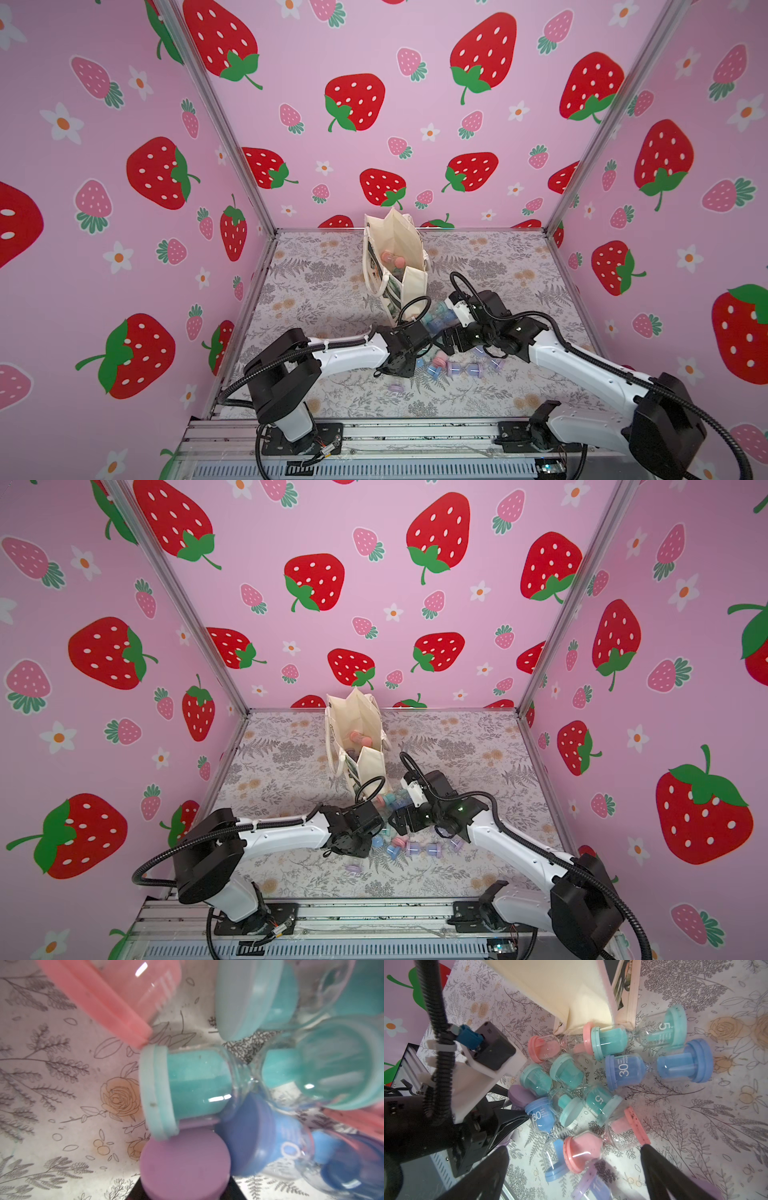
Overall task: Put the hourglass into the canvas bag
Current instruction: Pick up the hourglass from the center of the board.
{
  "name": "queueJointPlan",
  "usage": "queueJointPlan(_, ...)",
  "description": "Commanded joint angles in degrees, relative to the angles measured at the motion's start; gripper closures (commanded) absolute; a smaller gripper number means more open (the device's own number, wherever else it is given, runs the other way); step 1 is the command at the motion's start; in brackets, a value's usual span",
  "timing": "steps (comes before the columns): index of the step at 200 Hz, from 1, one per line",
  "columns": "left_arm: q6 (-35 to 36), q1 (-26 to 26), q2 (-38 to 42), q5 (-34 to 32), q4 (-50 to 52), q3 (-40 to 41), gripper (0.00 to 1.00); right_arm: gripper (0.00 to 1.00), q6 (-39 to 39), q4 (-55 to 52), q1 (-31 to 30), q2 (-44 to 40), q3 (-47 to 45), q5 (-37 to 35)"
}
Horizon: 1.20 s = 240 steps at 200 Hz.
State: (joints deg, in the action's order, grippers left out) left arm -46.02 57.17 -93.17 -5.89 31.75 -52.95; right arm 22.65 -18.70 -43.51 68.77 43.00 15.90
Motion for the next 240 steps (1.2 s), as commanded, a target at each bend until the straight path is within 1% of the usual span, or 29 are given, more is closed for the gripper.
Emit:
queueJointPlan(1,-1.3,0.2,1.7,-2.1,1.0,0.3,0.63,0.01,-0.2,0.9,-0.2,-0.3,-0.3,-0.4)
queueJointPlan(72,-1.0,0.1,9.4,-4.5,3.8,1.5,0.64,0.01,0.3,0.9,-0.1,-1.5,0.7,-0.8)
queueJointPlan(125,2.5,-0.5,16.4,-7.5,8.4,-0.9,0.64,0.01,0.7,0.1,-0.2,-3.9,2.7,-1.2)
queueJointPlan(150,4.2,-1.2,19.5,-8.4,10.5,-2.7,0.65,0.01,0.8,-0.2,0.2,-5.5,3.3,-2.1)
queueJointPlan(185,7.2,-3.2,24.8,-7.8,11.1,-5.4,0.66,0.01,0.9,-0.5,0.6,-7.1,5.4,-2.1)
queueJointPlan(212,10.1,-5.1,27.8,-7.8,11.9,-9.4,0.66,0.01,0.9,-1.7,1.3,-7.7,7.7,-2.6)
queueJointPlan(240,13.0,-7.1,29.2,-7.9,11.9,-14.8,0.67,0.01,0.7,-2.4,2.4,-8.0,10.0,-2.9)
